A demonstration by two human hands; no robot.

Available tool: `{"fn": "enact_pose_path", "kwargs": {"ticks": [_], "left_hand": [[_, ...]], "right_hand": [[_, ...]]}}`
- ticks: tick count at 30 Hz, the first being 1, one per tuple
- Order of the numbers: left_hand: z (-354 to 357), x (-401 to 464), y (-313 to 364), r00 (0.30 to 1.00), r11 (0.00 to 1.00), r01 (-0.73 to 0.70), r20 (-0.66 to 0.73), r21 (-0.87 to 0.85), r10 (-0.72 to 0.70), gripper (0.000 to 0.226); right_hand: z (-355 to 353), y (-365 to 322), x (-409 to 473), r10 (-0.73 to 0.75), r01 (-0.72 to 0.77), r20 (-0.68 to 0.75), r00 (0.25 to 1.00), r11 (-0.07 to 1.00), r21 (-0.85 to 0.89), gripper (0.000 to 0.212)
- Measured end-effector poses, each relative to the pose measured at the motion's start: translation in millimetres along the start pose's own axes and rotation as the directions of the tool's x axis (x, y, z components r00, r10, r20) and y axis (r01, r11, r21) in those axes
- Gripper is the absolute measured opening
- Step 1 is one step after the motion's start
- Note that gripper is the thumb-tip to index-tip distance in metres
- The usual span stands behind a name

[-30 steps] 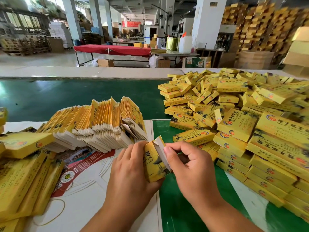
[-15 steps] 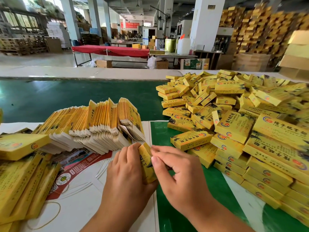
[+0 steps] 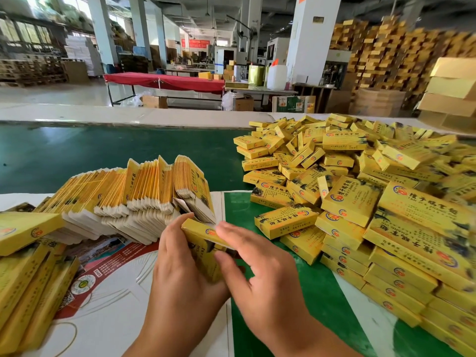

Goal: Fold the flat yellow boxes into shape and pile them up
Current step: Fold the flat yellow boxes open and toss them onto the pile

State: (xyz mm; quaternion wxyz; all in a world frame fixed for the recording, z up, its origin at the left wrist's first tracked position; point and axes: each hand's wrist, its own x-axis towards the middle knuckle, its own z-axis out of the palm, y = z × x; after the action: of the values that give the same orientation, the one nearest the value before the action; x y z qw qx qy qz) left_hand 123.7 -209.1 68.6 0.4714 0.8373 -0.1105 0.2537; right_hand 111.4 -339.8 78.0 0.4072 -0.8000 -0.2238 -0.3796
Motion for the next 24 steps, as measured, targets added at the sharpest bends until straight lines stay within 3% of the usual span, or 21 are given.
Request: {"fn": "enact_pose_path", "kwargs": {"ticks": [3,5,7,9,14,18,21,24], "left_hand": [[-1.8,-0.6,-1.1,0.992,0.97,0.051,0.126,-0.237,-0.021,0.059],[-3.9,2.3,-1.7,0.964,0.848,0.222,0.239,-0.482,-0.117,0.041],[-4.1,5.3,-2.8,0.933,0.724,0.353,0.283,-0.593,-0.223,0.019],[-2.5,6.7,-0.9,0.928,0.744,0.372,0.248,-0.555,-0.279,0.026],[2.9,7.8,-0.6,0.961,0.836,0.269,0.19,-0.479,-0.2,0.035],[2.3,1.8,-0.4,0.959,0.819,0.272,0.208,-0.505,-0.191,0.038],[0.4,2.6,-8.5,0.955,0.829,0.284,0.219,-0.482,-0.2,0.042],[-2.0,9.2,-19.6,0.959,0.85,0.243,0.245,-0.466,-0.14,0.057]], "right_hand": [[-7.3,9.1,4.3,-0.013,0.015,0.084,0.996,1.0,-0.021,0.035],[-11.0,12.9,6.0,0.02,-0.016,0.148,0.989,0.999,-0.028,0.036],[-12.0,14.0,6.3,0.024,-0.018,0.184,0.983,0.999,-0.035,0.034],[-11.3,13.2,5.3,0.003,0.004,0.192,0.981,0.999,-0.037,0.033],[-13.1,13.4,4.8,-0.009,0.033,0.19,0.982,0.992,-0.121,0.032],[-12.2,10.9,4.3,-0.02,0.067,0.217,0.976,0.976,-0.207,0.028],[-21.0,5.9,6.8,0.065,-0.026,0.216,0.974,0.984,-0.177,0.029],[-46.6,-1.0,20.2,0.152,-0.138,0.095,0.984,0.981,-0.135,0.027]]}}
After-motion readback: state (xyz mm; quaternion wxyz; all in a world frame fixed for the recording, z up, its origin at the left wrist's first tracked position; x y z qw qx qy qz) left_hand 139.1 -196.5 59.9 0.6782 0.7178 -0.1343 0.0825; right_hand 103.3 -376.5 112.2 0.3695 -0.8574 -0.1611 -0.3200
